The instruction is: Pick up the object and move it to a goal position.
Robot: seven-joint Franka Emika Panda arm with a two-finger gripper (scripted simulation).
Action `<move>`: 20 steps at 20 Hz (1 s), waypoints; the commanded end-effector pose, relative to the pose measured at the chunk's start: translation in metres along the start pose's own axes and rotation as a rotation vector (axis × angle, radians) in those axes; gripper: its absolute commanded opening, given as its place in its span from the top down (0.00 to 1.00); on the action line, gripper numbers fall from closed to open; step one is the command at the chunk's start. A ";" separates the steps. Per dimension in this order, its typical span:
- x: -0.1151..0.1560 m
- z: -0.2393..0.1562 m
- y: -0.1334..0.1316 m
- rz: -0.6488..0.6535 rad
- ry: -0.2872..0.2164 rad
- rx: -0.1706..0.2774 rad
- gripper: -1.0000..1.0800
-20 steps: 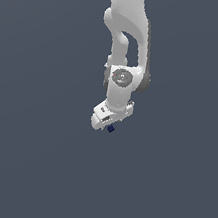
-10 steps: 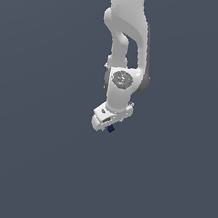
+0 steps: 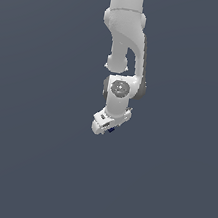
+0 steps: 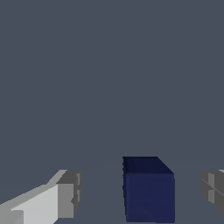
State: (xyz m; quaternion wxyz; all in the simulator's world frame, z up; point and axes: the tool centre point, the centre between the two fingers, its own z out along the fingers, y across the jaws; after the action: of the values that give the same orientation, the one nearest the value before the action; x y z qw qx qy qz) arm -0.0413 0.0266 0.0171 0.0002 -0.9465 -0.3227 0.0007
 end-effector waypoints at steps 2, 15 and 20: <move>0.001 0.004 0.000 -0.001 0.001 -0.001 0.04; 0.001 0.003 0.000 0.000 0.001 -0.001 1.00; 0.010 -0.010 -0.013 0.000 0.001 -0.001 1.00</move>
State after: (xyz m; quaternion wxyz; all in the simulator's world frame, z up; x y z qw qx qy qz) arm -0.0413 0.0366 0.0220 -0.0001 -0.9467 -0.3221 0.0006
